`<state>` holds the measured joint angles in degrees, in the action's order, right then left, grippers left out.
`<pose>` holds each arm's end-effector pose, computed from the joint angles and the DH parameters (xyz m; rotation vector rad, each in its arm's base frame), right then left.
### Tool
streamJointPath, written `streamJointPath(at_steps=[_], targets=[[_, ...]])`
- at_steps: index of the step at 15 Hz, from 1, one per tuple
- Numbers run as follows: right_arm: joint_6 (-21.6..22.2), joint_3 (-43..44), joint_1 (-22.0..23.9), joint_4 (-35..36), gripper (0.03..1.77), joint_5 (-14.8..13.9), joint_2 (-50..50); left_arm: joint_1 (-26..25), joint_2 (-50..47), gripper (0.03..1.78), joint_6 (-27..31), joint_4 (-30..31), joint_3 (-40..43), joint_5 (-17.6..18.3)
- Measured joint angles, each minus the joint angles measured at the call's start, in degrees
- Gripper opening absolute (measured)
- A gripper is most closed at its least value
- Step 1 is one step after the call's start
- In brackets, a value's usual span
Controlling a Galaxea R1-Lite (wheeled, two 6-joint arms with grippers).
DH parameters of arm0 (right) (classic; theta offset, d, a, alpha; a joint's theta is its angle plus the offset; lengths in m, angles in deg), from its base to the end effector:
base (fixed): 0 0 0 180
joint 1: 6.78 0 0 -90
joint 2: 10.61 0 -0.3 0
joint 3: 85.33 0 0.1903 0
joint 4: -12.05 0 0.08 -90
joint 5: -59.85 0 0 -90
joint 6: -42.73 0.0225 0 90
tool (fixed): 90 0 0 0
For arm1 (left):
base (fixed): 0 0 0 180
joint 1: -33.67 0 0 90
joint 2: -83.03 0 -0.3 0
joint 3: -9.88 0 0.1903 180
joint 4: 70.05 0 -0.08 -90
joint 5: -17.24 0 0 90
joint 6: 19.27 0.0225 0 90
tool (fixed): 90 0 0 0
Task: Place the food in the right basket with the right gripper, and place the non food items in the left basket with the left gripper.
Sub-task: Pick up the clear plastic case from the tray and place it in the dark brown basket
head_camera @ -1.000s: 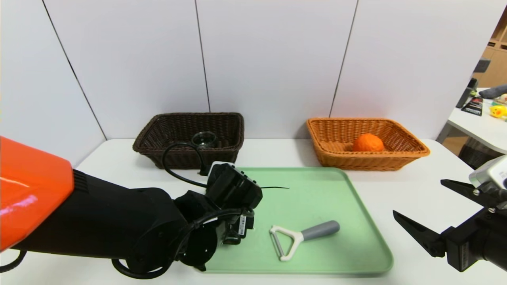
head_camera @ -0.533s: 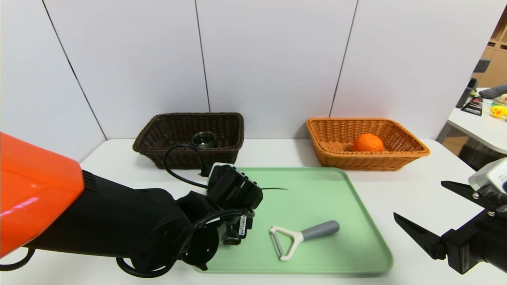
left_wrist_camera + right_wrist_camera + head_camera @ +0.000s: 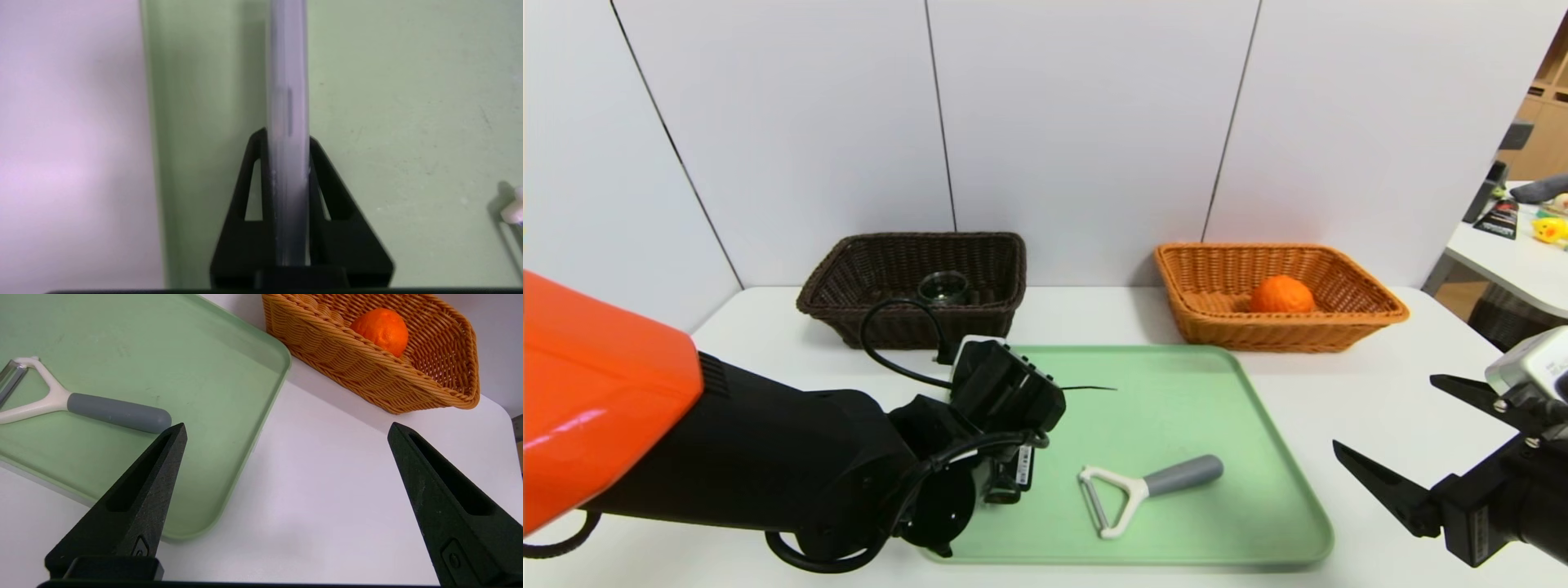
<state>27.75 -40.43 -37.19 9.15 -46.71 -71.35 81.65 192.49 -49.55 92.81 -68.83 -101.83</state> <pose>0.1176 0.0616 0.1771 -0.3889 0.2684 0.2783 0.2292 -0.2381 0.1116 0.0175 0.7065 -0.1267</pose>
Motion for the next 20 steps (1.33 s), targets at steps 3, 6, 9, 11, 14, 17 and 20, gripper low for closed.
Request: streamJointPath(at_steps=[3,6,9,11,14,17,20], targets=[[0.00,-0.09,0.00,-0.05,1.69,0.40,-0.22,0.09,-0.37,0.29,0.57,1.21,0.04,-0.27],[-0.01,-0.09,0.00,-0.02,1.69,0.41,-0.50,0.30,-1.58,0.29,0.99,1.34,0.06,-0.59],[-0.12,-0.06,0.00,0.09,1.69,0.40,-0.80,1.68,-5.13,0.29,3.68,1.32,0.00,-1.66],[-0.43,-0.01,0.00,0.12,1.69,0.33,-1.07,3.06,-8.61,0.29,6.78,1.32,0.00,-3.15],[-0.94,0.07,-0.05,0.26,1.69,0.29,-1.38,4.11,-14.42,0.29,13.12,1.29,-0.11,-4.33],[-1.06,0.10,-0.07,0.39,1.69,0.30,-1.44,3.47,-19.49,0.29,20.07,0.68,-2.06,-4.55],[-1.13,0.13,-0.10,0.48,1.69,0.29,-1.46,-0.94,-22.06,0.29,27.26,0.33,-6.29,-2.12]])
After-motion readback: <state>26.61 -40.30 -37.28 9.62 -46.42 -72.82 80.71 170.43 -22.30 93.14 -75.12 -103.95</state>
